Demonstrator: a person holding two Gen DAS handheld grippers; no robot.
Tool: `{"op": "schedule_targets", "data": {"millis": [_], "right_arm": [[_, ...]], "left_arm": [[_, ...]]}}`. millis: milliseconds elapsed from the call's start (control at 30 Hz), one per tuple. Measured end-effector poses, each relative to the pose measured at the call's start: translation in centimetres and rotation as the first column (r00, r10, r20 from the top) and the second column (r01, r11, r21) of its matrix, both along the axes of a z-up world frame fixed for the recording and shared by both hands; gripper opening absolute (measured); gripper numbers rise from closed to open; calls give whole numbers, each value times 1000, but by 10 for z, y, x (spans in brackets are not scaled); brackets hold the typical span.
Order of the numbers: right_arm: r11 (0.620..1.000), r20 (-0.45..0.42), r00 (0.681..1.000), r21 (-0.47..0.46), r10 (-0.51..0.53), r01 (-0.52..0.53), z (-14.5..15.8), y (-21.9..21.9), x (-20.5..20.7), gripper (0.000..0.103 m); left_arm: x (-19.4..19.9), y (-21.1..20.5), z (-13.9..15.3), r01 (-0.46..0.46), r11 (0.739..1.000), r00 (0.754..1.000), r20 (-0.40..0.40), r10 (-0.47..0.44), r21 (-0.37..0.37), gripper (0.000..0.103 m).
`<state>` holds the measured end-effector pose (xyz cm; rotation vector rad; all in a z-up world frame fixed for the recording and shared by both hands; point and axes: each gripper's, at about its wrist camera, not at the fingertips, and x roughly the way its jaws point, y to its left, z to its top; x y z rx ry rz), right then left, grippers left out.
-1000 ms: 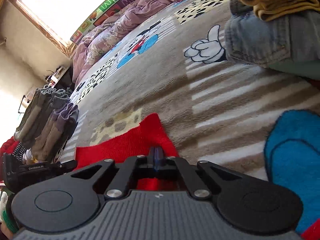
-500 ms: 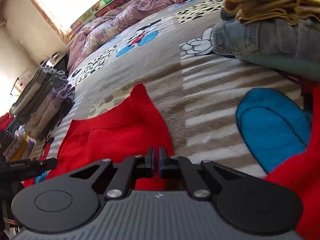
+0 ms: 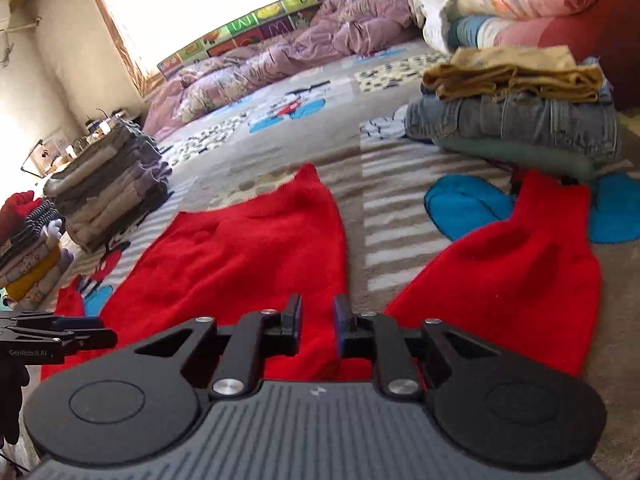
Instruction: Fold clothes
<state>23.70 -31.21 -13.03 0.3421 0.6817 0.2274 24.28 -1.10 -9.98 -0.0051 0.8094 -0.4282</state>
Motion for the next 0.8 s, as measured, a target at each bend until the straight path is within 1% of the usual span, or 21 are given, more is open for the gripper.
{"op": "schedule_targets", "data": {"millis": [33, 67, 100, 133, 167, 200, 233, 267, 300, 333, 367, 433, 467, 500, 533, 600, 667, 700, 767, 800], "right_arm": [[1000, 15, 1000, -4, 13, -13, 3, 3, -7, 19], [1000, 29, 999, -8, 26, -26, 5, 6, -14, 22], [998, -18, 999, -46, 38, -39, -2, 12, -14, 27], [995, -82, 996, -88, 38, -45, -11, 17, -13, 30], [992, -81, 996, -115, 42, -51, -15, 21, -20, 30], [988, -80, 996, -143, 46, -57, -18, 25, -26, 30], [982, -64, 997, -177, 47, -58, -15, 29, -36, 30], [979, -39, 998, -198, 42, -48, -12, 32, -44, 30], [977, 10, 999, -207, 43, -40, -7, 32, -56, 30], [978, 57, 997, -205, 60, -47, -4, 32, -69, 30], [976, 71, 995, -212, 68, -52, -5, 32, -76, 30], [973, 98, 991, -220, 92, -68, -9, 34, -89, 30], [973, 108, 990, -218, 96, -71, -12, 34, -93, 30], [974, 117, 988, -216, 100, -73, -16, 34, -97, 30], [976, 122, 988, -205, 98, -71, -20, 33, -100, 30], [982, 111, 989, -173, 96, -76, -28, 32, -101, 32], [982, 98, 989, -167, 110, -92, -33, 34, -99, 34], [978, 95, 987, -177, 127, -108, -34, 36, -98, 36], [973, 88, 985, -193, 147, -128, -35, 38, -96, 37], [973, 87, 985, -188, 150, -131, -35, 37, -96, 38]], "left_arm": [[-5, -7, 2, 5, 1000, 1000, 10, -5, -9, 56], [-8, -18, 1, 18, 1000, 1000, 2, -18, -5, 58], [-8, -27, -6, 40, 999, 999, -26, -39, 4, 63], [-6, -37, -19, 71, 997, 994, -82, -70, 19, 64], [-3, -45, -32, 94, 995, 988, -129, -88, 44, 64], [-6, -48, -36, 93, 993, 991, -102, -86, 68, 63], [-8, -47, -32, 95, 994, 993, -76, -91, 58, 63], [-6, -45, -25, 91, 996, 994, -61, -90, 15, 63], [-1, -42, -17, 74, 997, 996, -39, -75, -31, 62], [7, -42, -9, 53, 997, 998, -12, -54, -61, 61], [17, -44, -2, 38, 997, 999, 11, -38, -70, 59], [40, -57, 11, 27, 998, 998, 51, -24, -63, 49], [56, -67, 15, 26, 998, 998, 61, -22, -65, 48], [70, -74, 16, 23, 997, 998, 57, -19, -71, 45], [88, -84, 14, 15, 997, 999, 45, -12, -70, 39], [121, -105, 10, 2, 999, 1000, 28, 0, -55, 35], [148, -125, 1, 1, 999, 1000, 6, -1, -45, 34], [160, -133, -5, -3, 999, 1000, -8, 3, -41, 34], [185, -150, -19, -11, 999, 999, -39, 10, -31, 34], [195, -160, -29, -9, 1000, 998, -55, 9, 1, 33]]}}
